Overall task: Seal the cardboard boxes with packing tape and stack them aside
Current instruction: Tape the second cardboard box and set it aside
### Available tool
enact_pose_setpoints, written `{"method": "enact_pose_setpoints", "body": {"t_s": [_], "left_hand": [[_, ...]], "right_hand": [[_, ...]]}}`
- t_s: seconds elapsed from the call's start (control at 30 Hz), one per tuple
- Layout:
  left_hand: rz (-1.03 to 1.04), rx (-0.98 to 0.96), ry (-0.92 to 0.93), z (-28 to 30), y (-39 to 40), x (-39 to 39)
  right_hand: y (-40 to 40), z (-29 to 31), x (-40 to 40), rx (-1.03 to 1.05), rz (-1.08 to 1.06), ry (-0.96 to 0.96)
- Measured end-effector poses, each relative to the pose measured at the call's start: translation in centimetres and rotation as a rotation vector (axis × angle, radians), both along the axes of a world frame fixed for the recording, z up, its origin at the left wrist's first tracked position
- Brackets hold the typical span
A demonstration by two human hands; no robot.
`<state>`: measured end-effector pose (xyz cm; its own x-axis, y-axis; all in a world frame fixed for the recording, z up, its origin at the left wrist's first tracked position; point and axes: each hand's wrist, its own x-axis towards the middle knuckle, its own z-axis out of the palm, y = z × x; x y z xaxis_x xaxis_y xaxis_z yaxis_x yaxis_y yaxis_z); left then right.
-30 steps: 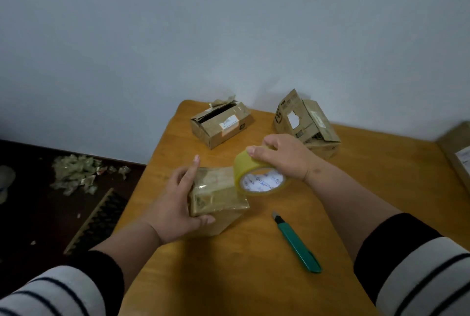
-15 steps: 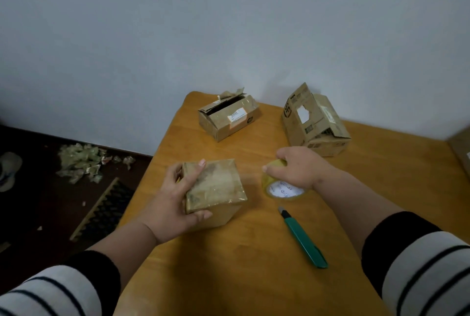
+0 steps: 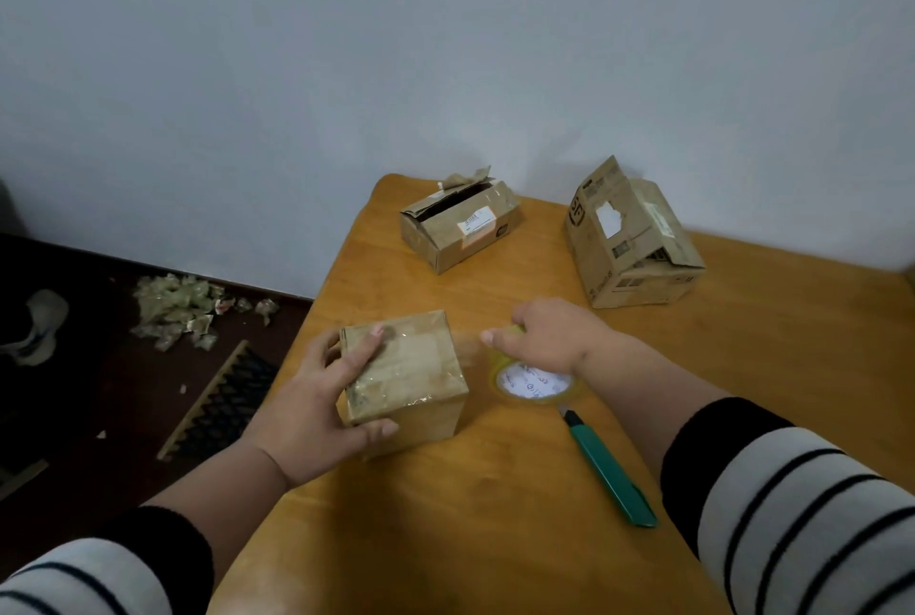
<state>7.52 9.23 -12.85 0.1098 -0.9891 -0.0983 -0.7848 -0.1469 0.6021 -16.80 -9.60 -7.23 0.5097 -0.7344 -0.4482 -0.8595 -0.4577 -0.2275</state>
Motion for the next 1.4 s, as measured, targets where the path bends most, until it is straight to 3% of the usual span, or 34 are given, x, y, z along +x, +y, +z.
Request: {"method": "enact_pose_setpoints", "body": {"t_s": [0.07,0.17,0.23,0.4,0.6,0.73,0.83,1.03,1.23,1.4], "left_hand": [[-0.031,-0.005,-0.156,0.7,-0.3,0.2],[-0.181,-0.097,-0.533,2.1,-1.2,-0.2],[-0.281,-0.104,-0.639,2.7,-2.1,-1.8],[-0.262,0.002,-0.577,2.4,-3.6,-4.9],[-0.218,0.043,-0.669,4.9,-6.5,-6.3],[-0.284,0.196,-0.656,3.7,-8.1,-7.9],[-0.28,0.173,-0.609,3.2,-8.2,-7.0],[-0.243,0.104,-0.424,4.5,-8.0,-5.6],[-0.147,-0.095,0.106,4.0,-7.1,-5.1],[-0.061,-0.071,0.238,0.7,-4.6,-4.9]], "right_hand": [[0.1,-0.4,0.1,0.022,0.008,0.024],[0.2,-1.1,0.4,0.006,0.032,0.08],[0.3,-1.5,0.6,-0.014,0.065,0.114],[0.2,-2.4,0.1,0.077,0.011,0.048],[0.5,-2.8,0.3,0.157,-0.005,-0.019],[0.6,-2.2,0.1,0.143,0.0,-0.007],[0.6,-2.4,0.0,0.259,-0.062,-0.081],[-0.1,-1.6,-2.4,0.51,-0.288,-0.402],[-2.7,1.7,-4.9,0.711,-0.51,-0.912],[-1.6,2.0,-3.7,0.779,-0.419,-0.848]]}}
